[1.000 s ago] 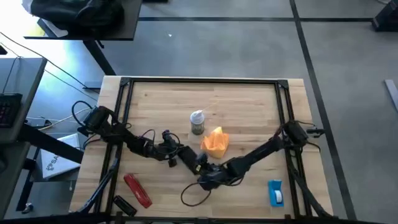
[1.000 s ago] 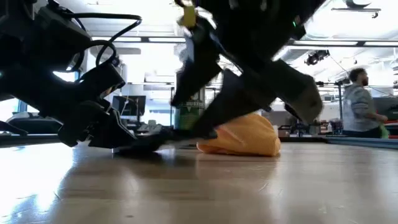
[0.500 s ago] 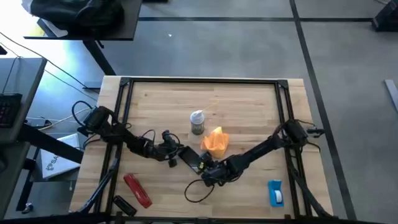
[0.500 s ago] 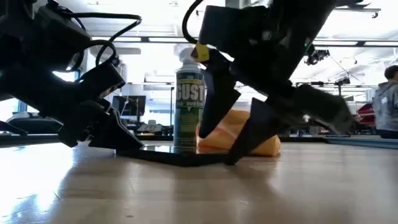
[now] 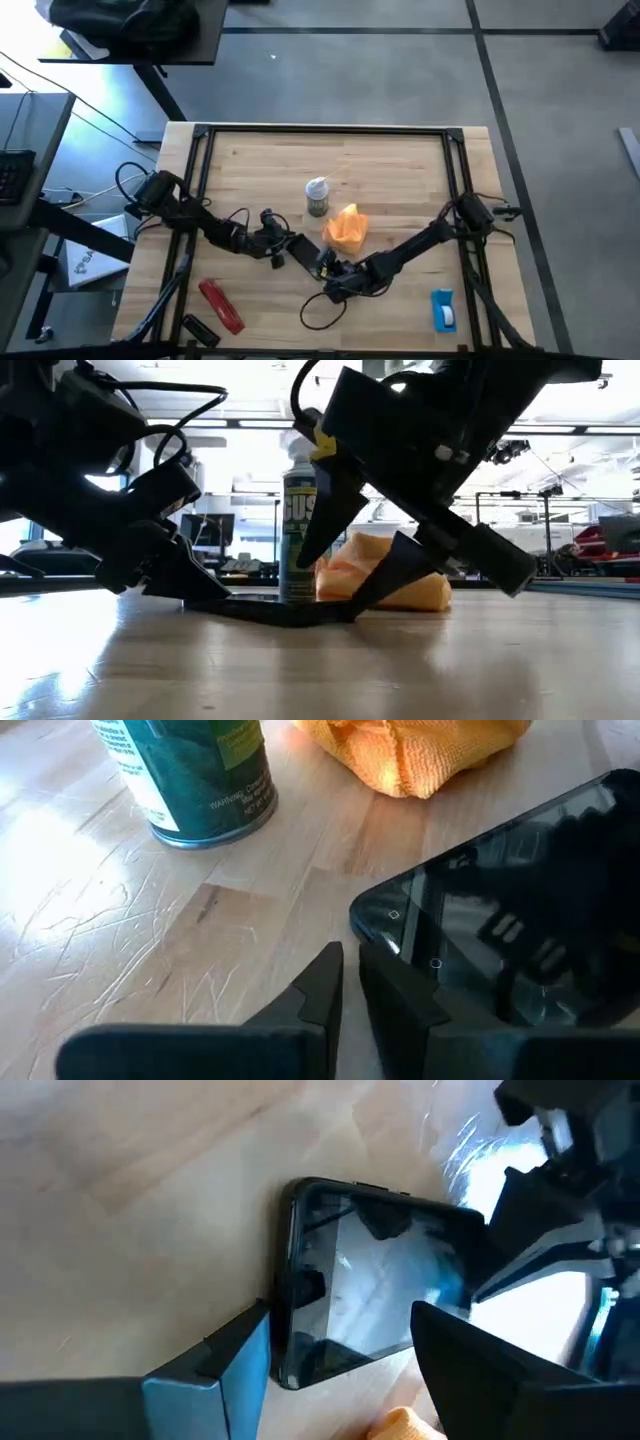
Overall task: Apply microfiber cloth
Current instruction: Spray the front and back of the black cellphone using the white spray bottle
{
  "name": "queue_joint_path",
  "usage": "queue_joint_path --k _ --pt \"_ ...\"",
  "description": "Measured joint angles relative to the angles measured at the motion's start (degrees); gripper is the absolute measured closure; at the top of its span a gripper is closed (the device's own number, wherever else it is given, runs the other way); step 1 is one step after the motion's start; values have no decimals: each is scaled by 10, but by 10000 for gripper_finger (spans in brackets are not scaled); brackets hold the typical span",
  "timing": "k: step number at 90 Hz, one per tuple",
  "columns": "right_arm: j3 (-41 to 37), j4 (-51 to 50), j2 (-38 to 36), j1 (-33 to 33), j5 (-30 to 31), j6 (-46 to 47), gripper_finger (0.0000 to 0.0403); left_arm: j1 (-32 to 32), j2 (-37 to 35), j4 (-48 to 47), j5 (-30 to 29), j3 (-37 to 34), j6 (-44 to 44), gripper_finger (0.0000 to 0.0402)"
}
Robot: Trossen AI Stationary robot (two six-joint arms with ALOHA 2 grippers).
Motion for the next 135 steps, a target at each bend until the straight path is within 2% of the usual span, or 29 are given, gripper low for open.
queue_joint_path --k 17,41,49,67,77,87,102,109,122,135 --pt "2 50 -3 7 114 -30 198 0 0 -1 1 0 2 369" --pt "2 70 -3 8 103 1 210 0 0 -1 0 0 2 369" --pt "2 75 -4 9 102 9 237 0 0 -1 0 0 2 369" --pt "2 86 -4 10 98 9 332 0 -1 -1 2 0 3 369" --pt "18 58 -6 13 106 25 386 -7 -31 -25 16 -1 10 369" --pt "92 -73 -6 13 88 90 394 -28 -105 -107 32 -3 40 369" --pt "261 -338 -7 -20 -10 192 399 -51 -259 -255 -2 -3 68 369" --pt "336 -433 -7 -46 -48 244 400 -60 -326 -284 -3 -2 80 369" --pt "465 -516 -8 -80 -106 293 401 -74 -408 -321 -9 -2 88 369" --pt "579 -558 -8 -87 -153 284 402 -98 -451 -362 -9 -2 53 369"
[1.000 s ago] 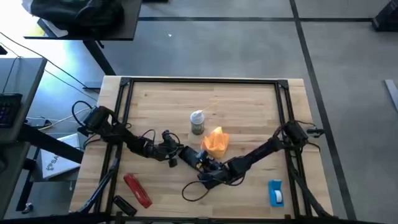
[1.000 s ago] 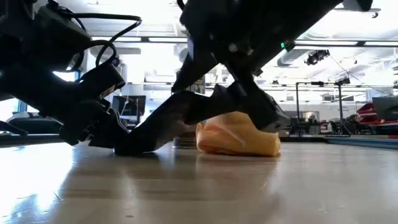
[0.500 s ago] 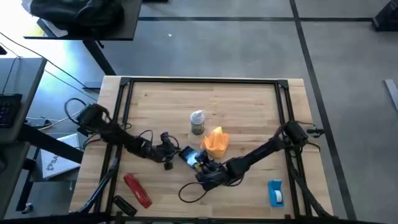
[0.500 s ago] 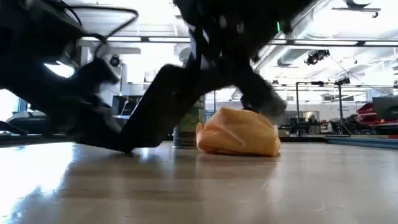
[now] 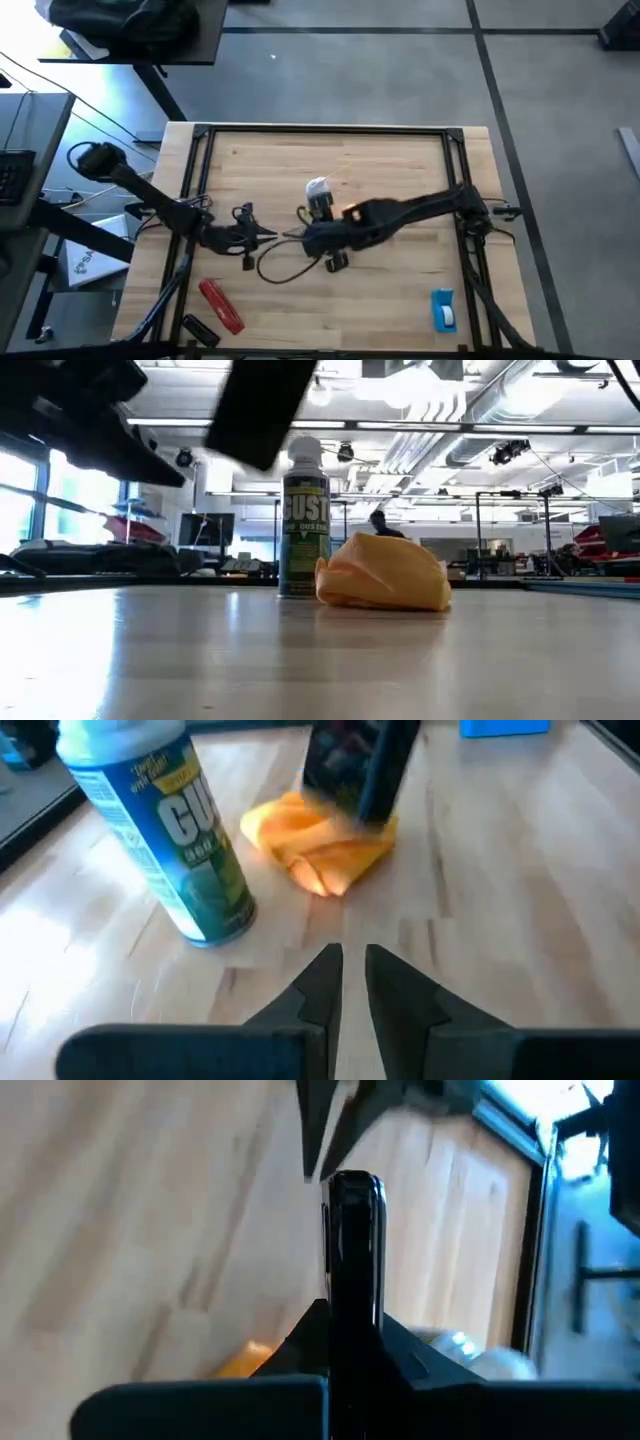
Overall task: Apply microfiber cloth
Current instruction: Spray the front and back of the black cellphone using the white spray bottle
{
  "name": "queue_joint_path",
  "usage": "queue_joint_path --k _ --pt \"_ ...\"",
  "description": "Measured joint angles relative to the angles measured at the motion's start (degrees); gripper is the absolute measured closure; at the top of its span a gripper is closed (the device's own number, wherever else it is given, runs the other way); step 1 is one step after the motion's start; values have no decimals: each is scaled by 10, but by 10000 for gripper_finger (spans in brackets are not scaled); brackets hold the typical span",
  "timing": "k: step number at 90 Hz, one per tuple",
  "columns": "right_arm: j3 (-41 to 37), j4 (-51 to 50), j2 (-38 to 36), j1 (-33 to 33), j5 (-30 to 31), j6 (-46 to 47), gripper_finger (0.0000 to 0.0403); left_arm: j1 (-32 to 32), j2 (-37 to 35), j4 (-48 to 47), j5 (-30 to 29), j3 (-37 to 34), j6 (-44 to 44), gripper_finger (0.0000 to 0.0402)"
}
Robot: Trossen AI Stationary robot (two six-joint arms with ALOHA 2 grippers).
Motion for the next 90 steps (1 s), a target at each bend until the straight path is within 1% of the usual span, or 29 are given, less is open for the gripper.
queue_joint_path --k 4,7,10,17,21,29,36,41,49,56,63,70,77,90 --pt "15 -9 -5 0 -2 0 402 -14 -9 -3 -2 0 -12 369" --pt "-4 -2 -29 0 -4 1 402 -26 -13 4 -10 0 -14 369" --pt "-23 -4 -47 -3 -19 6 402 -37 -16 19 -23 0 -11 369" --pt "-57 -4 -85 -20 -63 54 402 -63 -19 77 -68 -3 16 369" --pt "-73 -3 -101 -30 -73 83 402 -72 -16 118 -89 -3 35 369" --pt "-109 6 -113 -40 -69 106 402 -73 -7 182 -125 -3 71 368" --pt "-131 23 -112 -39 -82 110 402 -54 13 223 -134 -3 98 363" --pt "-150 35 -111 -38 -98 109 402 -35 28 237 -123 -3 91 352" --pt "-188 75 -111 -38 -131 109 402 -4 67 259 -78 -3 50 321" --pt "-218 83 -109 -39 -146 114 402 15 104 277 -37 -3 22 290" --pt "-237 91 -109 -39 -150 123 402 26 144 333 1 -3 9 265" --pt "-256 95 -110 -39 -150 132 402 32 184 394 35 -1 16 249" --pt "-268 98 -109 -39 -150 139 402 35 221 435 47 11 31 244" --pt "-283 107 -110 -39 -150 139 402 47 290 449 43 45 35 243"
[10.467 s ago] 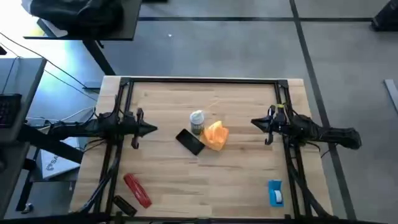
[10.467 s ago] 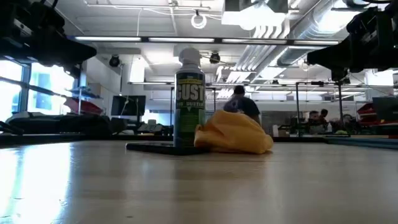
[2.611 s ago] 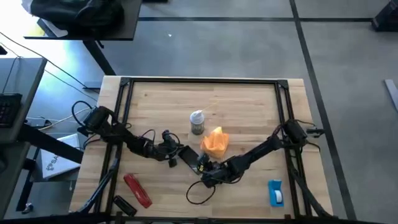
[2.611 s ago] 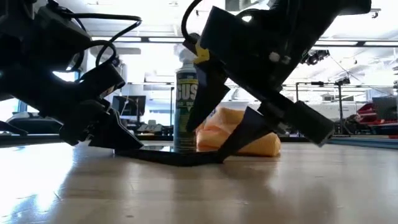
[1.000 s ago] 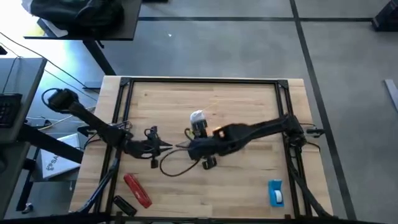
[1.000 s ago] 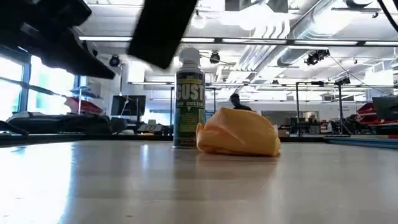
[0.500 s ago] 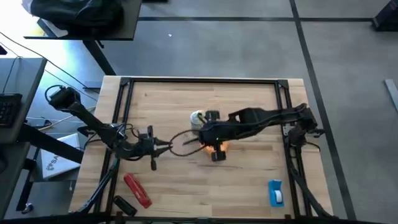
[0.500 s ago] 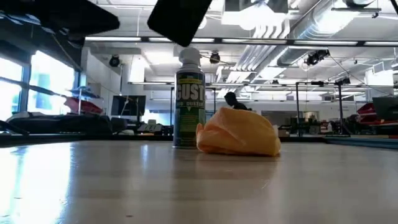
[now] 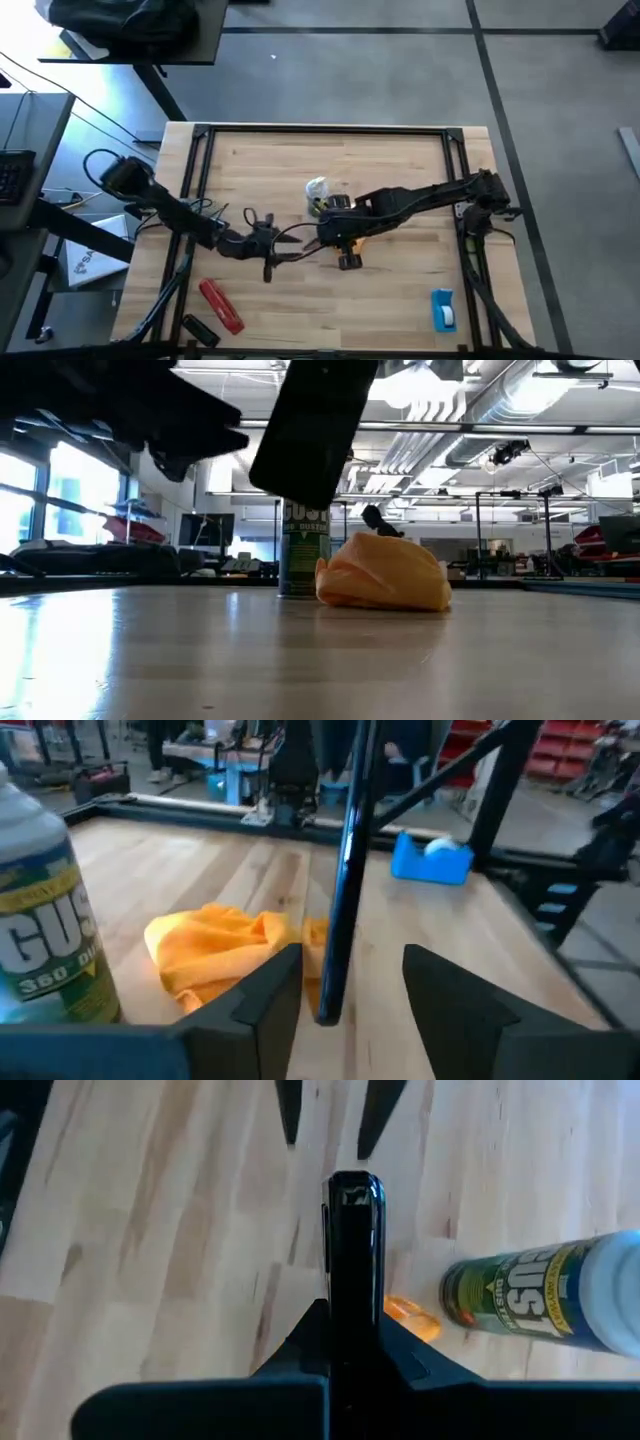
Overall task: Apply microfiber cloth
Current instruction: Spray the front and back of the black cellphone using the white spray bottle
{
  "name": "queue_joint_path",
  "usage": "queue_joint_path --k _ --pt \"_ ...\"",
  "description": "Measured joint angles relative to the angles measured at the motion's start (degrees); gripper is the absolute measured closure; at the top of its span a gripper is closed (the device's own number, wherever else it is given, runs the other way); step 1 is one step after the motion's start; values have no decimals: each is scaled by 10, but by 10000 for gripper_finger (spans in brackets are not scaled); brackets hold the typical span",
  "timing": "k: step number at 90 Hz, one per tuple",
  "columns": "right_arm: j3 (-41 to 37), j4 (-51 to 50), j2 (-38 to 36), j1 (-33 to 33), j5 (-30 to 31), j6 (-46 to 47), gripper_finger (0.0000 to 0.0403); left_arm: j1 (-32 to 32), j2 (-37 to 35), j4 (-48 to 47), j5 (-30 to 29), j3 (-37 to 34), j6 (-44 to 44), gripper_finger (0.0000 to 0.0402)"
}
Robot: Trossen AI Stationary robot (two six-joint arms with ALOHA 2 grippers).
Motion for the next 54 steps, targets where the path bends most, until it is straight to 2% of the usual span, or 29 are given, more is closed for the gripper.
queue_joint_path --k 25,54 --pt "-4 -3 0 0 0 2 402 10 105 0 0 68 16 243" --pt "-4 0 0 0 2 15 402 10 133 -1 -30 89 19 243"
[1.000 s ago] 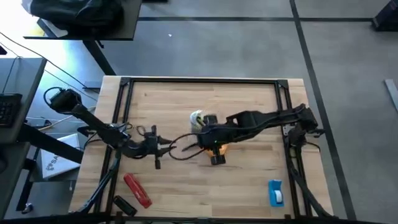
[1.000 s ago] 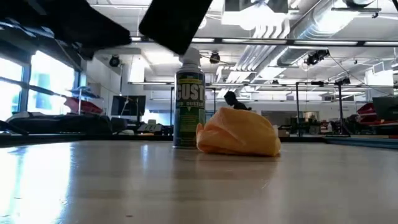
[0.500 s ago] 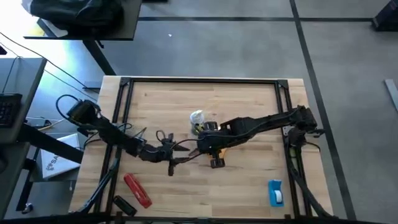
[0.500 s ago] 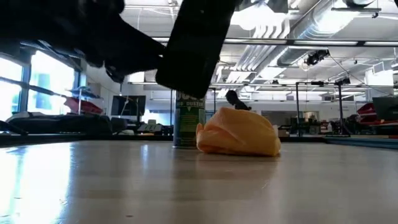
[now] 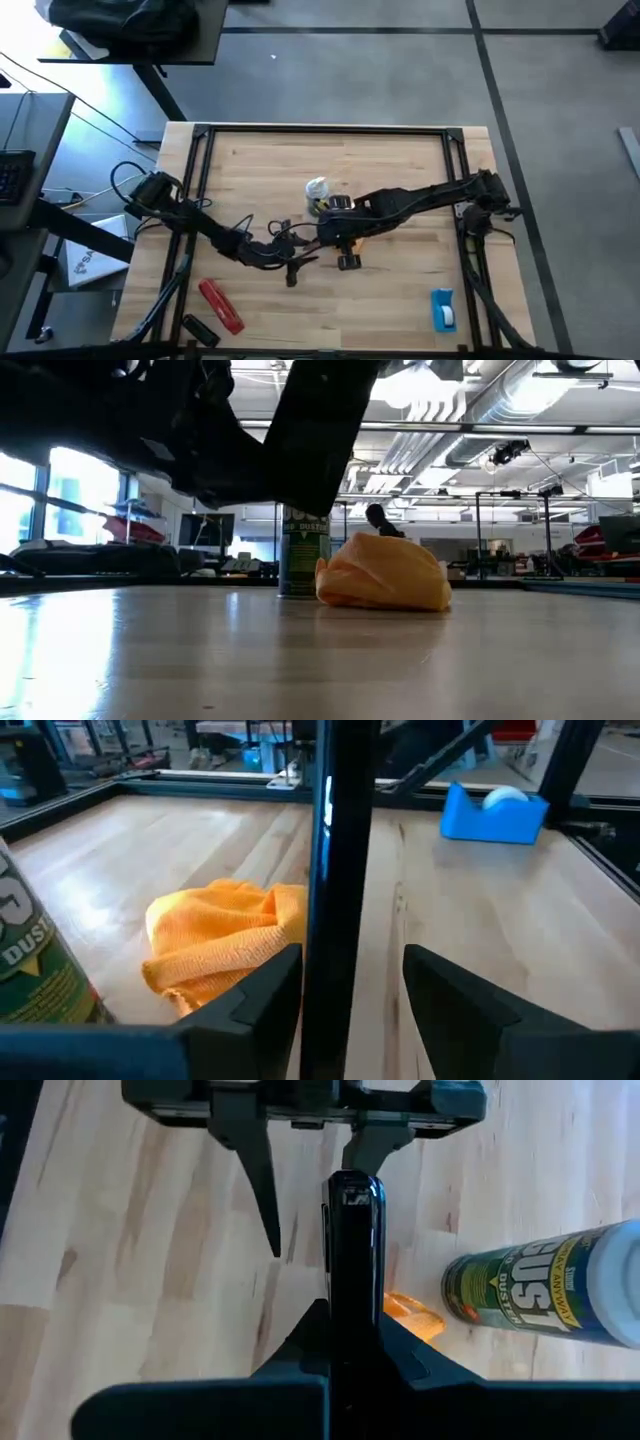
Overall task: Apply microfiber cloth
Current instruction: Spray the front and back of the black cellphone using the white spray bottle
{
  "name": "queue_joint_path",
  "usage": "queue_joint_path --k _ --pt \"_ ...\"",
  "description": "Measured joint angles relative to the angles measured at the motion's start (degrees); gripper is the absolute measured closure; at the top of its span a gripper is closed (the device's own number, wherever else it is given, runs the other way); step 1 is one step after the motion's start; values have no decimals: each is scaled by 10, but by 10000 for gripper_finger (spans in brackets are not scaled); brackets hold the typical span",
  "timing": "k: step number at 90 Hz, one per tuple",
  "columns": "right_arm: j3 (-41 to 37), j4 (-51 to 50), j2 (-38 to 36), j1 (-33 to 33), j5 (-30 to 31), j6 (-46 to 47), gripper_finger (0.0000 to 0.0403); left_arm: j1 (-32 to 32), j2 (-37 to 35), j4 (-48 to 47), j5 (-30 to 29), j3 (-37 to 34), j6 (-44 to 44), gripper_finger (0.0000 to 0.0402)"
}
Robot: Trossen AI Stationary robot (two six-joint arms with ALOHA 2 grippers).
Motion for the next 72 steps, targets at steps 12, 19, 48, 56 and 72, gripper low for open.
queue_joint_path --k 12,19,48,56,72 --pt "0 2 0 0 -3 0 402 0 0 2 0 0 -4 261" --pt "0 5 0 0 -4 0 396 1 0 2 0 0 -4 292" --pt "1 6 0 0 -21 10 368 -6 0 1 -12 0 -9 385" --pt "10 -9 -7 -1 -40 11 365 -14 0 13 -12 -5 5 393" --pt "18 -7 -48 9 -47 11 364 -43 -1 99 -37 -39 47 395"
